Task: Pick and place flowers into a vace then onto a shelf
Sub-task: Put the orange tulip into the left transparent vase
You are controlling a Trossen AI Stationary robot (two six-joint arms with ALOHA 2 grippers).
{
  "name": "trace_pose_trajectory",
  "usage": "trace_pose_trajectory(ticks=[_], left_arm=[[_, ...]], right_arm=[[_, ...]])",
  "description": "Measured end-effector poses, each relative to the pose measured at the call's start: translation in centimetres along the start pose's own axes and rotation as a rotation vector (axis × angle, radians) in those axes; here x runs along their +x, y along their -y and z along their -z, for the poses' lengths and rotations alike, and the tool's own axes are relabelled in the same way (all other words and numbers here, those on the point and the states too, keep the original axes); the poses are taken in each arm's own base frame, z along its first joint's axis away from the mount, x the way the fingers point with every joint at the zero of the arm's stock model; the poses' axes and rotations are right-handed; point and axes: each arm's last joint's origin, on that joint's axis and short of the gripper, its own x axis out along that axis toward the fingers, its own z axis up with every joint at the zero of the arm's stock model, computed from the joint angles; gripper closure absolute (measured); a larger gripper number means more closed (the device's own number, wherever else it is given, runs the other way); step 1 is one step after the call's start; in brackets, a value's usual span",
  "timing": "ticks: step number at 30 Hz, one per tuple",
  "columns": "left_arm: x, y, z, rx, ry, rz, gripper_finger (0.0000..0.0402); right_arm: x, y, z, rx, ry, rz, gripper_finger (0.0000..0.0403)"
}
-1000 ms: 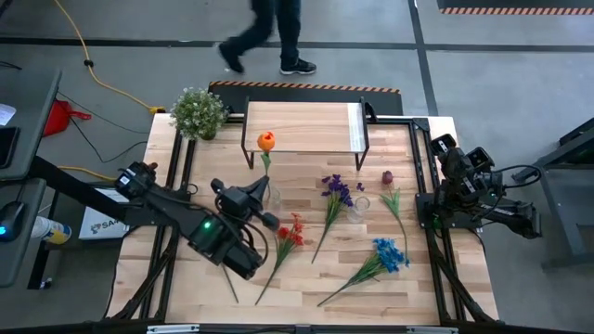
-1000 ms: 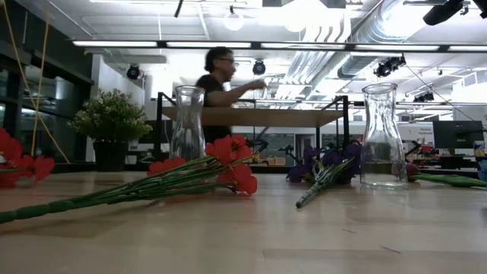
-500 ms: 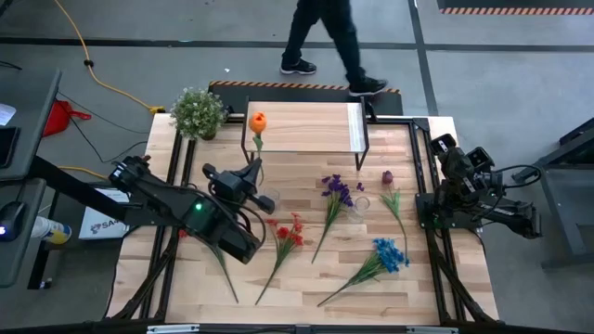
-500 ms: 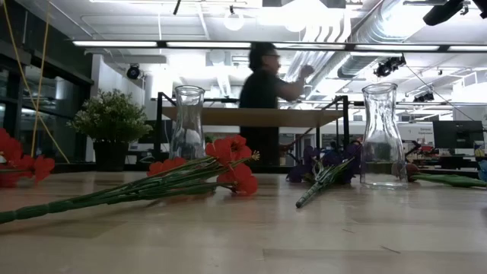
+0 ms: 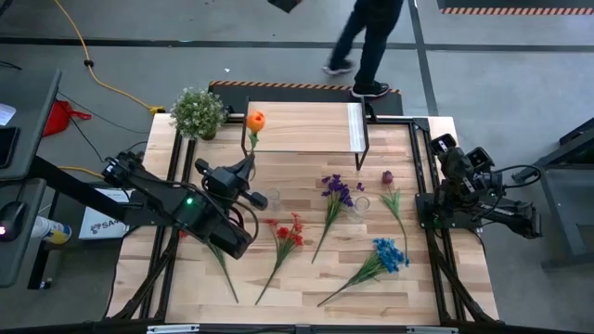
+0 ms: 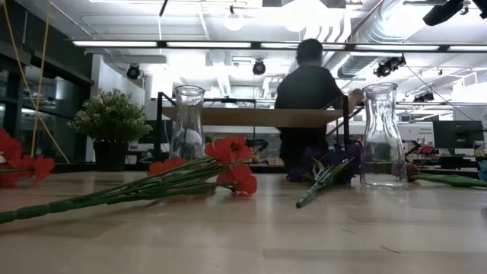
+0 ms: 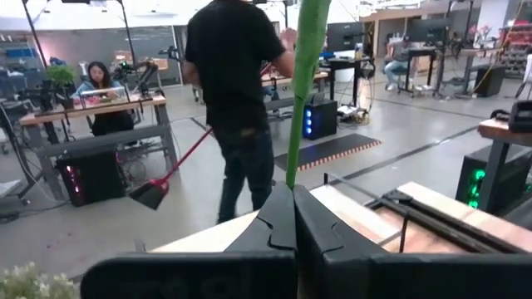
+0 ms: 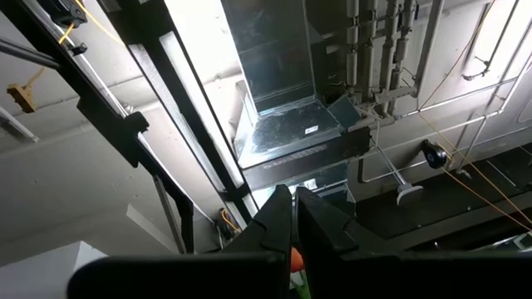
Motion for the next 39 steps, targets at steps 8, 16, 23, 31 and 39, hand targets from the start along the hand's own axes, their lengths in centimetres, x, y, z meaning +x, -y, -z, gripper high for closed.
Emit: trace_pose_trajectory(ticks=[8, 16, 23, 31, 39], left_arm=[[0.0, -1.0, 4.0, -0.085, 0.000, 0.000, 0.0382], [0.0, -2.3, 8.4, -0.251, 0.000, -0.001, 0.0382], [0.4, -2.5, 10.5, -0.377, 0.002, -0.017, 0.0382], [1.7, -1.9, 10.7, -0.462, 0.018, -0.067, 0.0382], [2.0, -0.9, 10.8, -0.472, 0.022, -0.073, 0.0382]], right_arm=[[0.0, 0.1, 0.1, -0.017, -0.005, 0.014, 0.0391], [0.0, 0.2, 0.2, -0.040, -0.011, 0.043, 0.0391], [0.0, 0.4, 0.4, -0.059, -0.020, 0.076, 0.0391], [0.0, 0.6, 0.6, -0.059, -0.037, 0.103, 0.0391], [0.0, 0.6, 0.6, -0.088, -0.036, 0.110, 0.0391]])
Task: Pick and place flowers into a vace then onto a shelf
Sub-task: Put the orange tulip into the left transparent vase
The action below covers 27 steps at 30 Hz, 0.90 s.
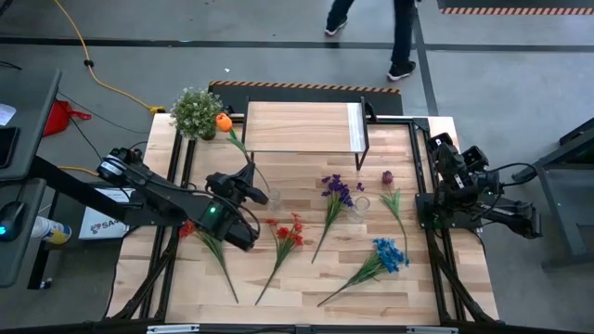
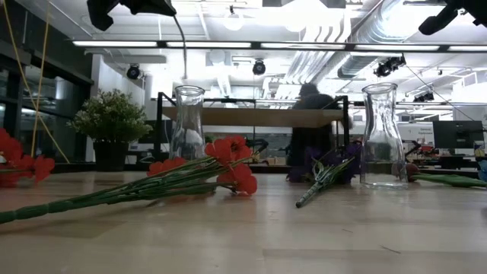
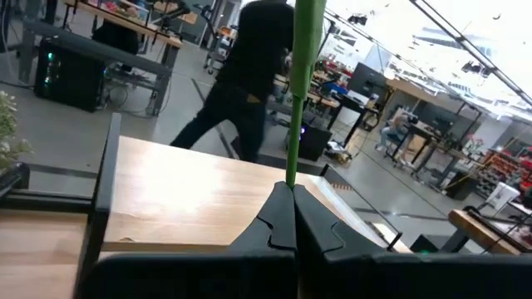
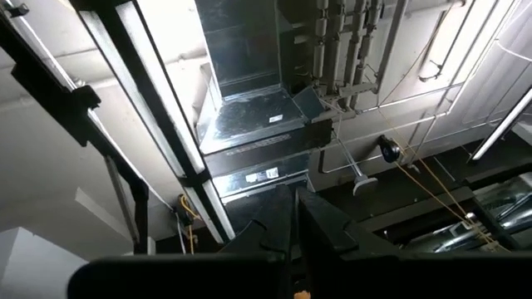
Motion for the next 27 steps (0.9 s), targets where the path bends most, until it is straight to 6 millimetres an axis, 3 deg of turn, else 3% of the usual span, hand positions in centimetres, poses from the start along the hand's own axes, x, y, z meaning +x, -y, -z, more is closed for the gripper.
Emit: trace_pose_trajectory(ticks=[18, 27], left_arm=[[0.5, 0.7, 2.5, 0.049, 0.006, -0.018, 0.0382], [0.5, 0.1, 4.1, 0.028, 0.007, -0.016, 0.0382]], right_arm=[[0.0, 0.1, 0.0, 0.001, 0.007, 0.029, 0.0391], [0.0, 0.1, 0.0, 0.002, 0.007, 0.029, 0.0391]])
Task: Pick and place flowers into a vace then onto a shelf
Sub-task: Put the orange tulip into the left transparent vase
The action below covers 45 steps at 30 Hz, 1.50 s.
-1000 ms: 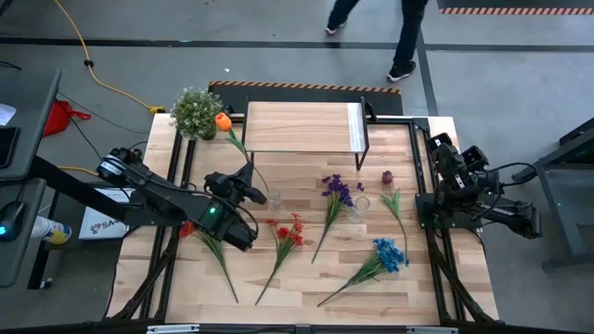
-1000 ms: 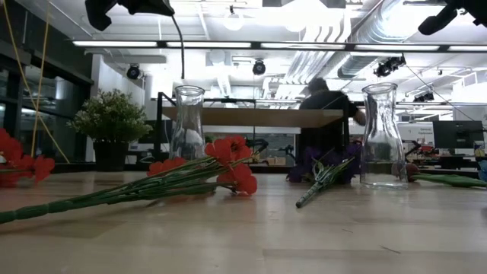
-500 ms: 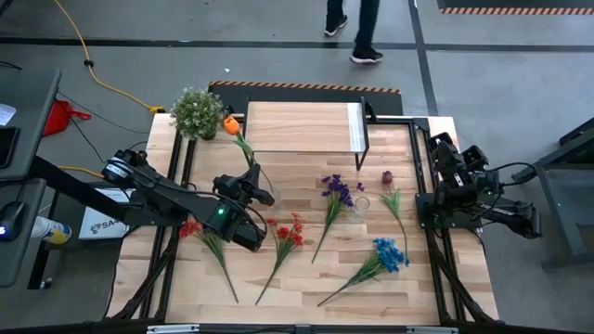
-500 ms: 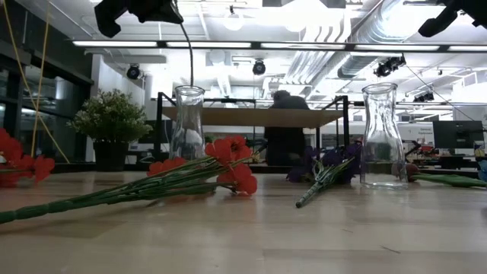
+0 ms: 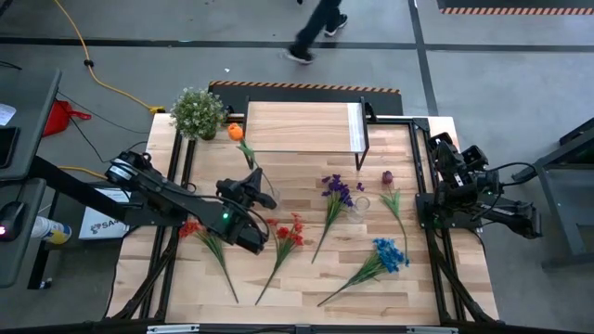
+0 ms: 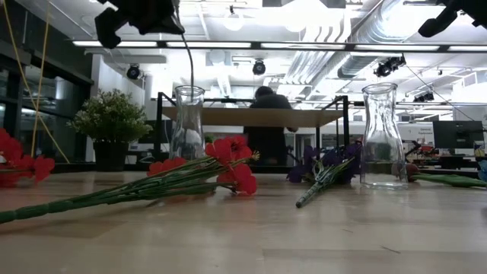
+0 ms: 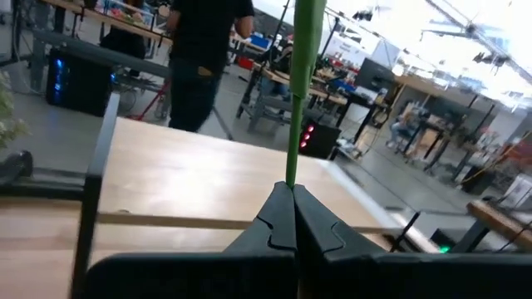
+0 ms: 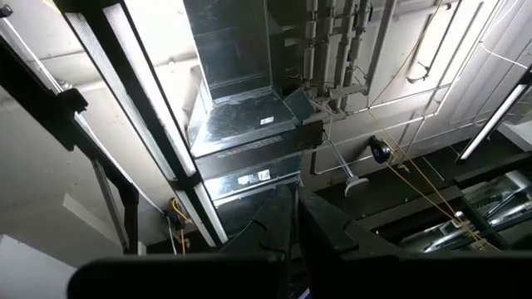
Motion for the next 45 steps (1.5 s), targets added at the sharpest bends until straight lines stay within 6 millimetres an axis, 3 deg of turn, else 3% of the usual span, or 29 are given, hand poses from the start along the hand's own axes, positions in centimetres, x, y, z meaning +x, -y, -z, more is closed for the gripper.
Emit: trace_pose_trajectory(ticks=[10, 33, 45], left_arm=[[0.0, -1.2, 2.0, -0.008, -0.039, -0.015, 0.0382], [0.0, -0.5, 2.6, 0.056, -0.147, -0.031, 0.0380], [-0.1, -0.3, 2.7, 0.074, -0.183, -0.032, 0.0305]], right_arm=[[0.0, 0.0, 0.0, 0.000, -0.004, 0.002, 0.0391], [0.0, 0.0, 0.1, -0.019, -0.006, 0.003, 0.0391], [0.0, 0.0, 0.1, -0.018, -0.006, 0.003, 0.0391]])
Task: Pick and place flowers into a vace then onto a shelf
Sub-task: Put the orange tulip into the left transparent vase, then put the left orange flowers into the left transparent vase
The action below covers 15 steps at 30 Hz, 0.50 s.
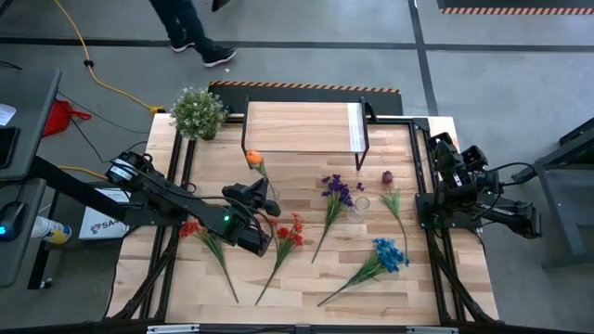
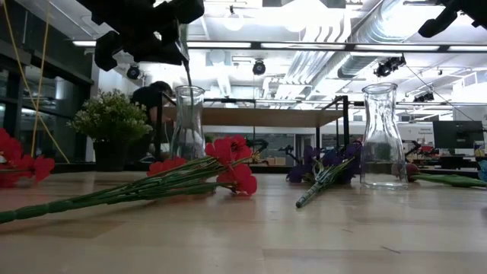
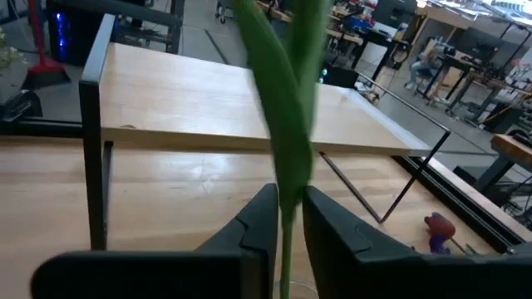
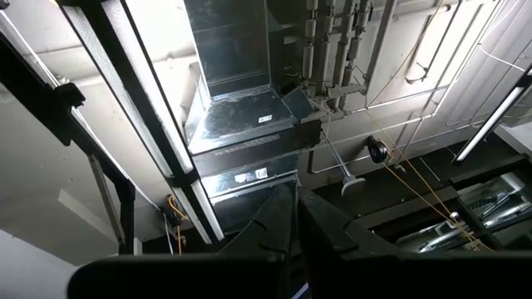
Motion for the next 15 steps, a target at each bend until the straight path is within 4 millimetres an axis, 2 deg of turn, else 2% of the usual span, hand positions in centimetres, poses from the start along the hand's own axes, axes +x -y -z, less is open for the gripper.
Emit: trace_pose_trajectory(ticks=[15], left_arm=[[-0.04, -0.14, 0.40, 0.047, -0.144, -0.019, 0.0302]], right_arm=[[-0.01, 0.01, 0.01, 0.000, 0.000, 0.000, 0.0391]])
